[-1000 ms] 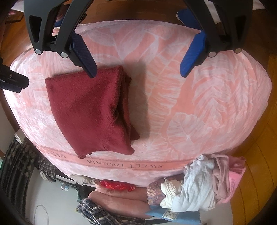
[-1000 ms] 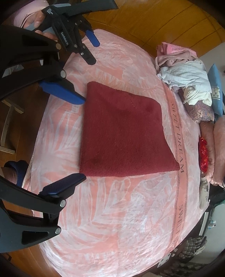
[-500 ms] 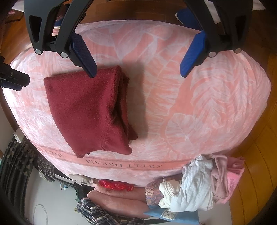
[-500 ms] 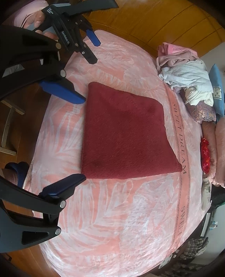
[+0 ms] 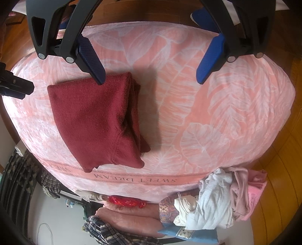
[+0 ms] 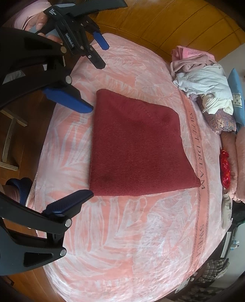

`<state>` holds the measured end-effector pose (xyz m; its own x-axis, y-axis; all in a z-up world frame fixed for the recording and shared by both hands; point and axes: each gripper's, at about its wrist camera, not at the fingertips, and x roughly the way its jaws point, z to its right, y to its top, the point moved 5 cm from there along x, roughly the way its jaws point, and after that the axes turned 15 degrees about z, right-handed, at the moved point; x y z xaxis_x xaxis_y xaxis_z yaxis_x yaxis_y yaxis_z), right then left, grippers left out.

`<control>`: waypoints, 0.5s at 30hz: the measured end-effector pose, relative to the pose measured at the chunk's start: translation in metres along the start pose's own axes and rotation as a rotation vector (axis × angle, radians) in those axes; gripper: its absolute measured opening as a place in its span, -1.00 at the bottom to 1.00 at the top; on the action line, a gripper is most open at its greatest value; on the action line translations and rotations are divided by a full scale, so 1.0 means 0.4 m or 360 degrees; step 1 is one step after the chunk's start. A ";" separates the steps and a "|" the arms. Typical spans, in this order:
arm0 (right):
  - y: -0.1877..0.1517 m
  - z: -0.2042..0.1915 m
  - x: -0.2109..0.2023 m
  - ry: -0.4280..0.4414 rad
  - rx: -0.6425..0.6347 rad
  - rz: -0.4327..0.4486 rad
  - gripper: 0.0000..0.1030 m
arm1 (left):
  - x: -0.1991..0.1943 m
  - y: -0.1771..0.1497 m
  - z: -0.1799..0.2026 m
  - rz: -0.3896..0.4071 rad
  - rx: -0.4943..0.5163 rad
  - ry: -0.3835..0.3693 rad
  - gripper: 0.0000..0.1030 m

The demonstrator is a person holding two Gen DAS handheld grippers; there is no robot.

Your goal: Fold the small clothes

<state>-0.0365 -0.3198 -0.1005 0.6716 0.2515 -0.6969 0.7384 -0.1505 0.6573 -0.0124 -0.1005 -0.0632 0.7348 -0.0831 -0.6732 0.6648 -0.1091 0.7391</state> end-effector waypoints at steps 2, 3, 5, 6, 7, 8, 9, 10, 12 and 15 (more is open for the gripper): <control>0.000 -0.001 0.001 0.0001 -0.0005 -0.0001 0.61 | 0.000 0.000 -0.001 0.0001 0.0001 0.0002 0.88; 0.000 -0.001 0.001 0.0002 -0.0004 -0.0003 0.62 | 0.000 0.000 -0.003 -0.0001 0.0000 0.0002 0.88; 0.000 -0.001 0.002 0.0002 -0.0007 -0.0005 0.62 | 0.002 -0.001 -0.006 -0.0001 0.0001 0.0004 0.88; 0.000 -0.001 0.002 0.0001 -0.0007 -0.0004 0.62 | 0.003 -0.001 -0.007 -0.0001 0.0003 0.0005 0.88; -0.001 -0.001 0.002 0.0002 -0.0005 -0.0005 0.62 | 0.004 -0.001 -0.007 -0.0004 0.0004 0.0004 0.88; -0.001 -0.002 0.002 0.0003 -0.0004 -0.0005 0.62 | 0.004 -0.002 -0.007 -0.0006 0.0003 0.0003 0.88; -0.001 -0.002 0.002 0.0003 -0.0005 -0.0004 0.62 | 0.005 -0.002 -0.009 -0.0007 0.0002 0.0003 0.88; -0.001 -0.002 0.002 0.0003 -0.0007 -0.0005 0.63 | 0.005 -0.003 -0.008 -0.0006 0.0004 0.0003 0.88; -0.002 -0.003 0.004 0.0003 -0.0008 -0.0007 0.63 | 0.005 -0.003 -0.008 -0.0007 0.0005 0.0004 0.88; -0.003 -0.006 0.005 0.0005 -0.0015 -0.0011 0.63 | 0.006 -0.004 -0.009 -0.0011 0.0001 0.0001 0.88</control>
<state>-0.0361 -0.3167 -0.1021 0.6661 0.2555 -0.7007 0.7426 -0.1396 0.6550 -0.0113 -0.0970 -0.0657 0.7302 -0.0818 -0.6783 0.6698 -0.1102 0.7343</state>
